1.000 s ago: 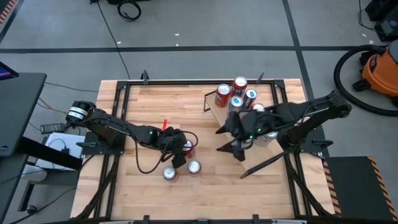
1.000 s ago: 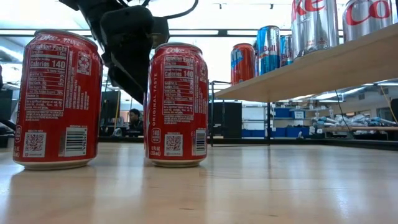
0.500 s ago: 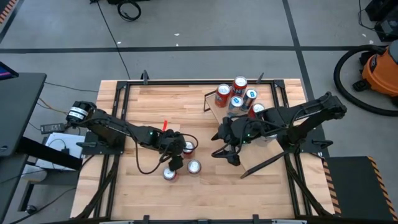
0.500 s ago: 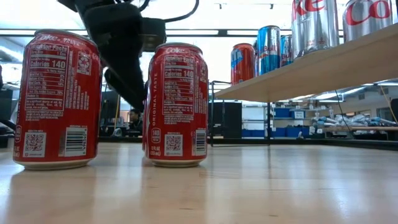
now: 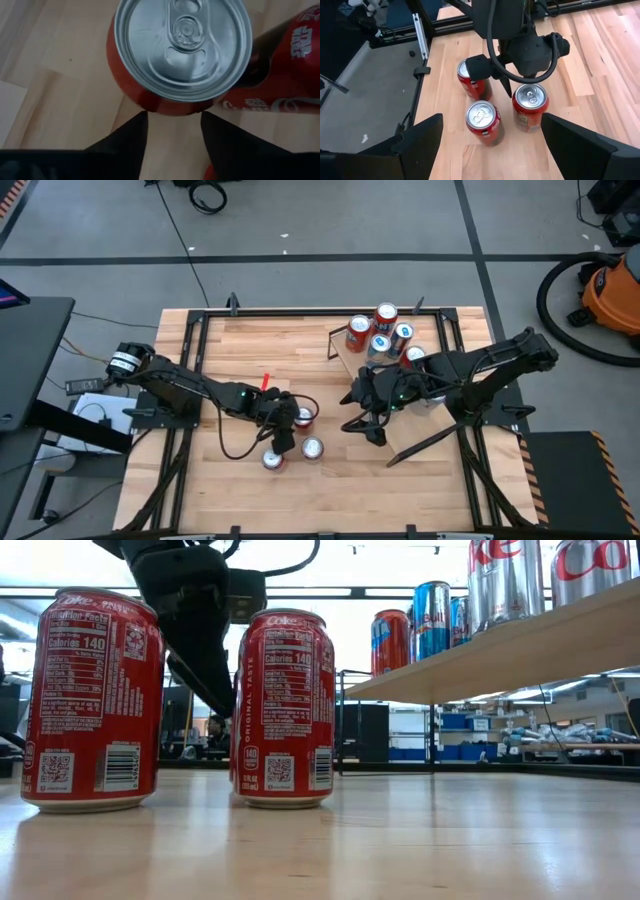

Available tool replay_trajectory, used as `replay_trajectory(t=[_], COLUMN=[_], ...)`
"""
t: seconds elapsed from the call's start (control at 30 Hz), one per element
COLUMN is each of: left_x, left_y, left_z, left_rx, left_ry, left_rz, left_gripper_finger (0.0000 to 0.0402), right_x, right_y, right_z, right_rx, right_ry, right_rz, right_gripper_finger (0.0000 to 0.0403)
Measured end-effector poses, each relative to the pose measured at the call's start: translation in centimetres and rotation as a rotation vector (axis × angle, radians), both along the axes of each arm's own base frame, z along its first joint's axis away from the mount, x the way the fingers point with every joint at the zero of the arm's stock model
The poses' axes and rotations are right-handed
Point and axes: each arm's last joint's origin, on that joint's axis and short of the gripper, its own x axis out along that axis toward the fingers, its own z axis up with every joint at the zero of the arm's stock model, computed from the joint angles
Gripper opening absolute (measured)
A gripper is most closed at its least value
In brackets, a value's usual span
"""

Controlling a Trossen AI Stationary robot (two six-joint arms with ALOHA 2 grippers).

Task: Place canned beverage on shelf
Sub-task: Put the dark red soda can aligned with the other dark red soda can on the shelf

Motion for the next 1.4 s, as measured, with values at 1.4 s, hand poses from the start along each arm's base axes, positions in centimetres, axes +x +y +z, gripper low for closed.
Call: replay_trajectory(t=[1.4], left_x=[4.0], left_y=[0.1], left_z=[-0.3], left_rx=[-0.020], left_ry=[-0.326], left_rz=[0.137], left_gripper_finger=[0.0143], right_x=[0.3], right_y=[-0.5], right_z=[1.2], right_rx=[-0.017], right_ry=[0.023], right_rz=[0.037], right_gripper_finger=[0.0346])
